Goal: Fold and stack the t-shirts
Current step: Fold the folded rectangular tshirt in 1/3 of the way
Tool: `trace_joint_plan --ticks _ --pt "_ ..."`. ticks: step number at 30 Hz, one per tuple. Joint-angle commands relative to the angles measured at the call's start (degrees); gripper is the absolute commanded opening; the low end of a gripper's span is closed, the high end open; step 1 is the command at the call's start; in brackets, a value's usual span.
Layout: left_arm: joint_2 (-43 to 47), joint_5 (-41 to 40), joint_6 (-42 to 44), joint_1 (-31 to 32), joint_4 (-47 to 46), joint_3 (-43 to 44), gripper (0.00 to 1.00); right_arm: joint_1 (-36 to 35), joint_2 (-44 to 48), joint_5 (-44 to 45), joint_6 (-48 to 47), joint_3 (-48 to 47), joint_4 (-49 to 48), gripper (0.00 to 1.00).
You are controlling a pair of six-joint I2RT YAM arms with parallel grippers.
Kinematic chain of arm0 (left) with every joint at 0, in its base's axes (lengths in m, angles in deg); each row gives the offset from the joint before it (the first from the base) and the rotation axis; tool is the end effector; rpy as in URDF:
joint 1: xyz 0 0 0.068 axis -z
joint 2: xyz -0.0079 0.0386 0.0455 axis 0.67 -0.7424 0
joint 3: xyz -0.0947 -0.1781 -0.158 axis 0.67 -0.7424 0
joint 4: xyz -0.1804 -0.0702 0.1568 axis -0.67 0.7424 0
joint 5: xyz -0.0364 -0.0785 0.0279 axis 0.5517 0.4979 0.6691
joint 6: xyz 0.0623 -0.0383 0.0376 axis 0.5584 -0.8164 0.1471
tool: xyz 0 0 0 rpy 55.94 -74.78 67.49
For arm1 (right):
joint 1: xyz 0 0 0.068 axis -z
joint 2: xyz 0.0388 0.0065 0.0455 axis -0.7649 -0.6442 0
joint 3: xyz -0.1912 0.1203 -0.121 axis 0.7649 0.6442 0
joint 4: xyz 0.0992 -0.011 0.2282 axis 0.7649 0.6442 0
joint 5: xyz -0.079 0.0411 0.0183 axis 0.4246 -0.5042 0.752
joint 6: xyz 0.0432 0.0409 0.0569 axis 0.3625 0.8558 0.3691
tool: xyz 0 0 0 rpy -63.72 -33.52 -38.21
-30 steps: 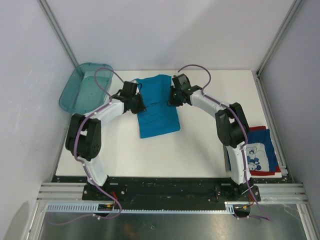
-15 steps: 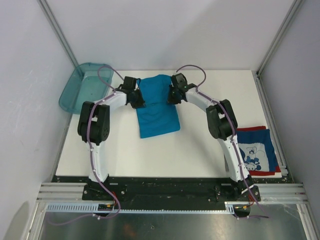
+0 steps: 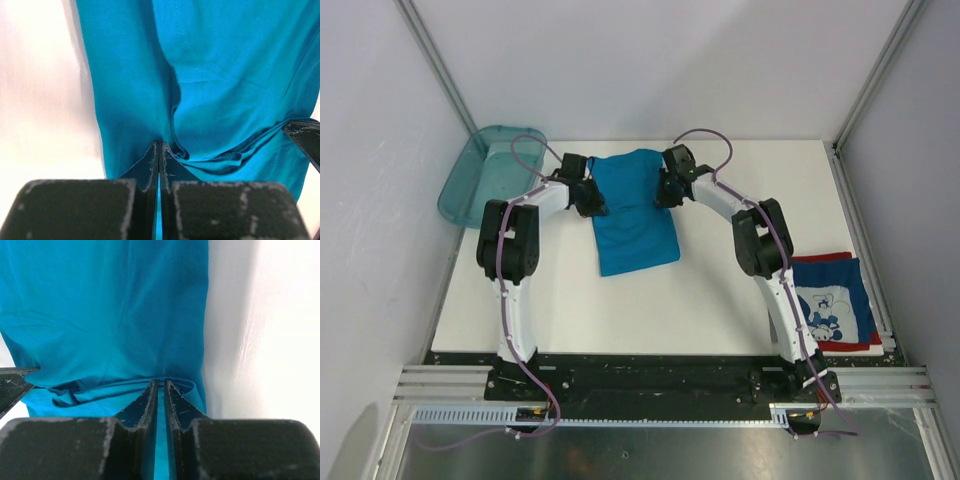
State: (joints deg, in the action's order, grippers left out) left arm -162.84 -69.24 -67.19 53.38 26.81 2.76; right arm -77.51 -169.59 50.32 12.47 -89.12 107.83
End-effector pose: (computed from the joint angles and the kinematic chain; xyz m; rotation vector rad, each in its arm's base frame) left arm 0.4501 -0.1019 0.1163 -0.4090 2.5556 -0.5013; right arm 0.4762 0.2570 0.1273 0.0073 2.5127 0.5545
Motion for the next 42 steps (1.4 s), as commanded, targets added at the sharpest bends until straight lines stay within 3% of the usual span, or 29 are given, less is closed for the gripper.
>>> trace_joint_plan --ticks 1,10,19,28,36,39,42 --pt "-0.5 0.1 2.2 -0.9 0.4 2.3 0.00 0.3 7.0 0.8 0.4 1.1 1.5 0.16" --pt "-1.1 0.3 2.2 -0.9 0.6 2.4 0.00 -0.5 19.0 0.1 1.0 17.3 -1.6 0.20" --pt "-1.7 0.3 2.2 -1.2 0.7 3.0 0.00 -3.0 24.5 -1.9 2.8 33.5 -5.5 0.19" --pt "-2.0 0.2 2.6 -1.4 0.9 3.0 0.00 -4.3 26.6 -0.2 2.6 40.7 -5.1 0.17" --pt "1.0 1.2 3.5 -1.6 1.2 4.0 0.01 -4.4 31.6 0.9 2.4 41.5 -4.1 0.19" --pt "4.3 2.5 3.2 -1.5 1.4 3.5 0.06 -4.4 33.9 1.0 2.4 41.5 -3.8 0.20" --pt "9.4 3.0 2.3 -1.4 1.5 0.4 0.20 -4.6 35.3 1.9 2.4 41.7 -2.8 0.20"
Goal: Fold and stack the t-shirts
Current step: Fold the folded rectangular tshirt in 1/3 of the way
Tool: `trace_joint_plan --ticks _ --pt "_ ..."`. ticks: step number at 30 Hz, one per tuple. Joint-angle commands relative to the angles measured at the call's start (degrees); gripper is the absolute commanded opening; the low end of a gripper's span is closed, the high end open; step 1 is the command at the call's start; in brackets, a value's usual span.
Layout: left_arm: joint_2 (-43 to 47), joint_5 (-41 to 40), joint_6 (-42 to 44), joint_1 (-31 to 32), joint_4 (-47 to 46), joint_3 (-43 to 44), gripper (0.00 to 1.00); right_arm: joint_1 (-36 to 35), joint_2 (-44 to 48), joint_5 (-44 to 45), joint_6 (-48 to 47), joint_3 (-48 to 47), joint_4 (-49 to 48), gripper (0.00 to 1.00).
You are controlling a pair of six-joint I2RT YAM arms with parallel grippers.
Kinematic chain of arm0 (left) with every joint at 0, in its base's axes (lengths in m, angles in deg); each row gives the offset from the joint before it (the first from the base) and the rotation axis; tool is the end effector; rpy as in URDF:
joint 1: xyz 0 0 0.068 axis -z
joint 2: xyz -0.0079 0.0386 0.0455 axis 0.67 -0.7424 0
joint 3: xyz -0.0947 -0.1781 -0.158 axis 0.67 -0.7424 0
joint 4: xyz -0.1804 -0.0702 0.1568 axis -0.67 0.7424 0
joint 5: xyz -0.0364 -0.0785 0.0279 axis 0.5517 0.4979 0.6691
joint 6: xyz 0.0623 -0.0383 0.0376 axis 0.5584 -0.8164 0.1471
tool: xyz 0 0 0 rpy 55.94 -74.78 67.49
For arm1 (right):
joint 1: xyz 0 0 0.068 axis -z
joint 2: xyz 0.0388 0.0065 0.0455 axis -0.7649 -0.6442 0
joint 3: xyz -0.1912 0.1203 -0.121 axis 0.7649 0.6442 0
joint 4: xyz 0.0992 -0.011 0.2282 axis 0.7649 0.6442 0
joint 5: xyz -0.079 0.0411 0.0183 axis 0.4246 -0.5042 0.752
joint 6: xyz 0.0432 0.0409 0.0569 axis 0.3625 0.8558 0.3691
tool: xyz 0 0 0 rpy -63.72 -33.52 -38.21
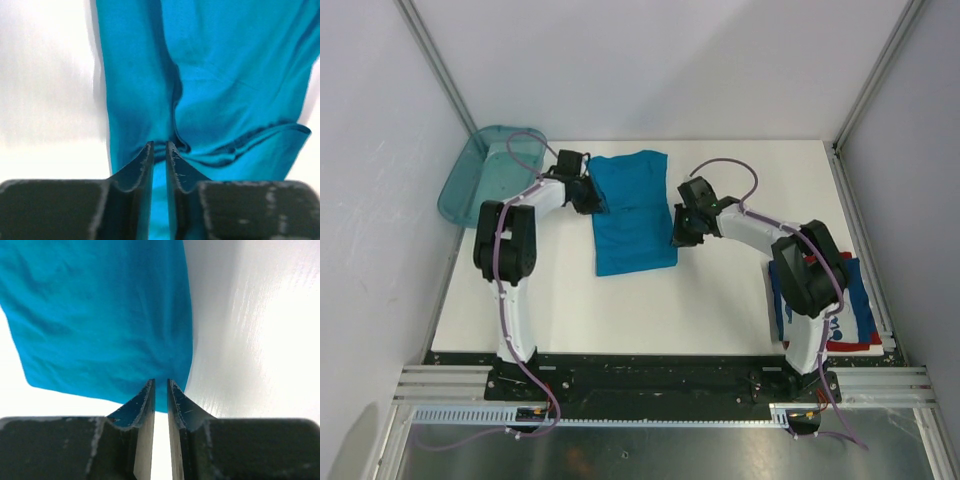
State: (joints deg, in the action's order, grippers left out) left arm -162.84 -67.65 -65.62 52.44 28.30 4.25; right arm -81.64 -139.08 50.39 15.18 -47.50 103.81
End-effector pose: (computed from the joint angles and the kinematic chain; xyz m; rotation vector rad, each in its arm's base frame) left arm 0.4533 -0.0968 0.1225 -0.3834 2.5580 -0.5198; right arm 0.3445 0.2213 0.1460 -0.0157 2.6495 0.5324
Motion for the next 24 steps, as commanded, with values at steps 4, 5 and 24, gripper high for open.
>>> trace_joint_plan --ticks 4,5,24 --pt "17.6 0.2 -0.8 -0.1 0.0 -9.0 0.36 -0.6 6.4 1.4 0.2 2.8 0.7 0.25" --pt "19.6 -0.1 -1.1 0.1 0.0 -11.3 0.37 -0.7 6.6 1.2 0.4 3.6 0.3 0.25" --pt "35.4 1.8 -5.2 4.5 -4.4 -39.0 0.39 -1.6 4.0 -0.2 2.6 8.2 -4.7 0.28"
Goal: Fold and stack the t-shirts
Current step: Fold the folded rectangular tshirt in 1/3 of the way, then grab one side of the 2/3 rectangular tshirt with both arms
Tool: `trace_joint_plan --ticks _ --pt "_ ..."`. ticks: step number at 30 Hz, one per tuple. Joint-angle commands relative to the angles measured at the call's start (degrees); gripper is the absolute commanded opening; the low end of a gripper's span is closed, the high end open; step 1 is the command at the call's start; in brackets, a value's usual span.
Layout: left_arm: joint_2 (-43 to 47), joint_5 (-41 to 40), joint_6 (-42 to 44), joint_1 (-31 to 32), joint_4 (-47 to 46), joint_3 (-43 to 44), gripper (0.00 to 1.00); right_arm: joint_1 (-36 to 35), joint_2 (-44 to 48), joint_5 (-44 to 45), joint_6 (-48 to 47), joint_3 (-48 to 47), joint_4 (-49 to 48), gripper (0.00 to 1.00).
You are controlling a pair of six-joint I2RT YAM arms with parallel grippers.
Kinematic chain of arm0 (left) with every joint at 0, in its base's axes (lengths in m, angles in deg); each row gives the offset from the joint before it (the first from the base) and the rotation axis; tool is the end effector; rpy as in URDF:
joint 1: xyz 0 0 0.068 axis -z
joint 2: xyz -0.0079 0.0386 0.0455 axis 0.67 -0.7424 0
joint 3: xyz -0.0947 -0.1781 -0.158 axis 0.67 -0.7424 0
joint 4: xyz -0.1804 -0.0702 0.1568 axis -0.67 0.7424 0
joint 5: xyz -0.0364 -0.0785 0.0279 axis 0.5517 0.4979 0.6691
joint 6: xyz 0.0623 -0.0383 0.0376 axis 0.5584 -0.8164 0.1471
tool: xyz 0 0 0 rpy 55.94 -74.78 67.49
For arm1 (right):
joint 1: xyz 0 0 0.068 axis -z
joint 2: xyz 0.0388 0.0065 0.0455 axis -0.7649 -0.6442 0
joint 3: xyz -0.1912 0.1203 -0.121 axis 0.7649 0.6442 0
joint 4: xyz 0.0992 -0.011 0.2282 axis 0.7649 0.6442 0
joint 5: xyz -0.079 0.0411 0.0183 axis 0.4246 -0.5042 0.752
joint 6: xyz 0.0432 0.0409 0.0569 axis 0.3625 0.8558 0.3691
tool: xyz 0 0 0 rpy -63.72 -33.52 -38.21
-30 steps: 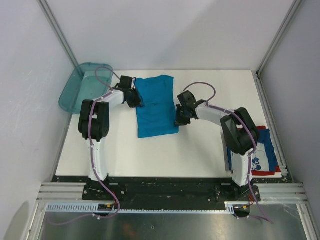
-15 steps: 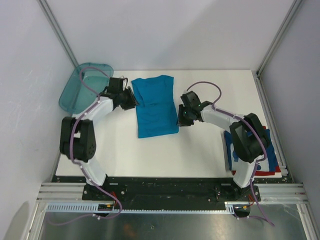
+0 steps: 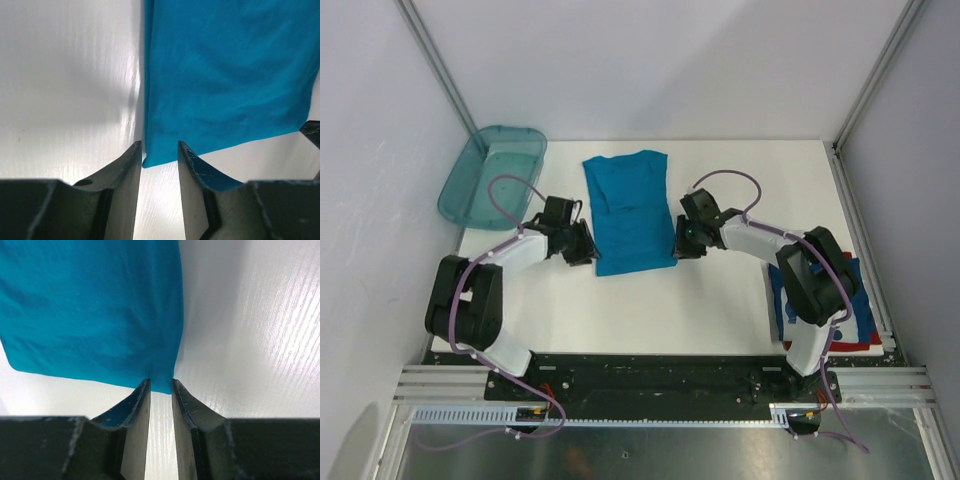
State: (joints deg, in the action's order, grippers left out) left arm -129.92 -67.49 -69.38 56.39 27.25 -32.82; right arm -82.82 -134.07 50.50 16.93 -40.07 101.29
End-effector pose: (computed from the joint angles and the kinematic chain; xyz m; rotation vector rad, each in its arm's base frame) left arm 0.3031 -0.0916 0.1420 -0.3962 2.6297 -0.5510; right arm 0.3199 0.2152 0.1430 -0.0018 2.6542 0.5479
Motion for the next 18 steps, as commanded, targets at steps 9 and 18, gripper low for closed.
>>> trace_joint_plan --ticks 9,18 --pt "1.6 0.8 -1.8 2.3 -4.6 -4.5 0.41 -1.1 -2.3 -0.1 1.2 1.4 -2.7 0.30" --pt "3.0 -3.3 -1.5 3.1 -4.7 -6.5 0.41 -2.4 -3.5 0.7 1.4 1.5 -2.5 0.32"
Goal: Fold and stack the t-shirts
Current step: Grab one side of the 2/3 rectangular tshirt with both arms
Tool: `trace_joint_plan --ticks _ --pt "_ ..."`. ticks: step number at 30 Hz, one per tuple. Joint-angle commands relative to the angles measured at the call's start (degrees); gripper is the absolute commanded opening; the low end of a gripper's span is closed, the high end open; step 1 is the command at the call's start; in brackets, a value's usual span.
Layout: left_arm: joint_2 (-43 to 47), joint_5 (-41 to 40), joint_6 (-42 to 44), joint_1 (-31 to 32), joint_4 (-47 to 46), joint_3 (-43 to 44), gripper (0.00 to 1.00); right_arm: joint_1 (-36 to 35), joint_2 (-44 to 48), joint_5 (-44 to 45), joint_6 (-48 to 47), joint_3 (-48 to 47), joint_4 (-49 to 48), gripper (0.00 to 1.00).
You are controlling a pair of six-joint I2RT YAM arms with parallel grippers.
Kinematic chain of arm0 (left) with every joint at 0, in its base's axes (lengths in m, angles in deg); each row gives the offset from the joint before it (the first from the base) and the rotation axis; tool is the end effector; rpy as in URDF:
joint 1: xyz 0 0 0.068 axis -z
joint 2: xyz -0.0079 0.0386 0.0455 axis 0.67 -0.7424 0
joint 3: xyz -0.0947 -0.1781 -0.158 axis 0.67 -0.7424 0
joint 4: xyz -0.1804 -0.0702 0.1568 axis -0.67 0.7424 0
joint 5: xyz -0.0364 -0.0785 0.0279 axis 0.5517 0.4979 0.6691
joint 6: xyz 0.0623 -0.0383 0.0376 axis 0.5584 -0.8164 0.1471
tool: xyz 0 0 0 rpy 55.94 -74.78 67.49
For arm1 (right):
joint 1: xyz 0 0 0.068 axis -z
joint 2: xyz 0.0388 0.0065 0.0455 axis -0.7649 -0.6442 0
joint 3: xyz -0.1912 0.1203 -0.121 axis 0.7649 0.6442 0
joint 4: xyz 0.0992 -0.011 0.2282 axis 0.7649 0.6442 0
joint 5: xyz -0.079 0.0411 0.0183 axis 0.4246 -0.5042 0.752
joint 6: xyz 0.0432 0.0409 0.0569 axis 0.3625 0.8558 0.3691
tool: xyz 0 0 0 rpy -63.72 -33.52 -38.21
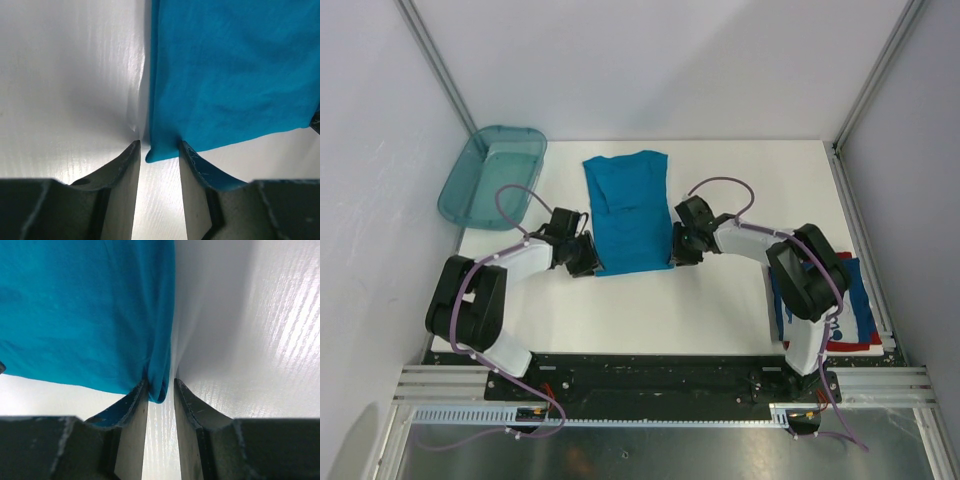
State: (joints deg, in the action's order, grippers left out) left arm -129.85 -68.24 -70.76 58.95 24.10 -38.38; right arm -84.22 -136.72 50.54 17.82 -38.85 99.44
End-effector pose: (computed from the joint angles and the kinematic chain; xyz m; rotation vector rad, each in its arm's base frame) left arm 0.2842 -0.0997 0.1183 -0.3861 2.6796 -0.5387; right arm 0.3147 0.2230 0.1223 -0.0111 2.6934 0.5377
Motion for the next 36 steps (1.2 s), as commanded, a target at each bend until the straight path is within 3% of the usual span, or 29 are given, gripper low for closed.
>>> trace_joint_plan --ticks 1,10,17,22,25,30,36 --pt "3.0 -2.7 0.0 0.5 -1.6 -1.2 0.41 -1.2 -0.9 0.7 0.5 0.3 -0.6 0.32" --pt "1.4 -2.8 -0.5 1.4 -1.7 -1.4 0.39 -1.7 -2.3 0.8 1.1 0.3 -0.7 0.31" --pt "2.4 -4.1 -1.9 2.5 -1.7 -2.3 0.36 -1.9 -2.7 0.6 1.6 0.3 -0.8 0.21" --pt "2.7 -4.7 -2.5 3.0 -1.7 -2.6 0.30 -1.9 -2.7 0.0 2.1 0.3 -1.1 0.08" --pt "3.3 -4.8 -2.7 3.2 -1.6 -2.7 0.20 -1.8 -2.2 0.0 2.2 0.3 -1.0 0.02" --pt "5.7 -4.1 -3.2 3.2 -1.6 -4.0 0.02 -2.1 -0.1 0.7 2.1 0.4 0.4 0.00" --pt "12.9 -2.5 -5.4 3.8 -1.3 -10.5 0.00 -4.0 5.8 0.2 5.0 5.9 -0.2 0.00"
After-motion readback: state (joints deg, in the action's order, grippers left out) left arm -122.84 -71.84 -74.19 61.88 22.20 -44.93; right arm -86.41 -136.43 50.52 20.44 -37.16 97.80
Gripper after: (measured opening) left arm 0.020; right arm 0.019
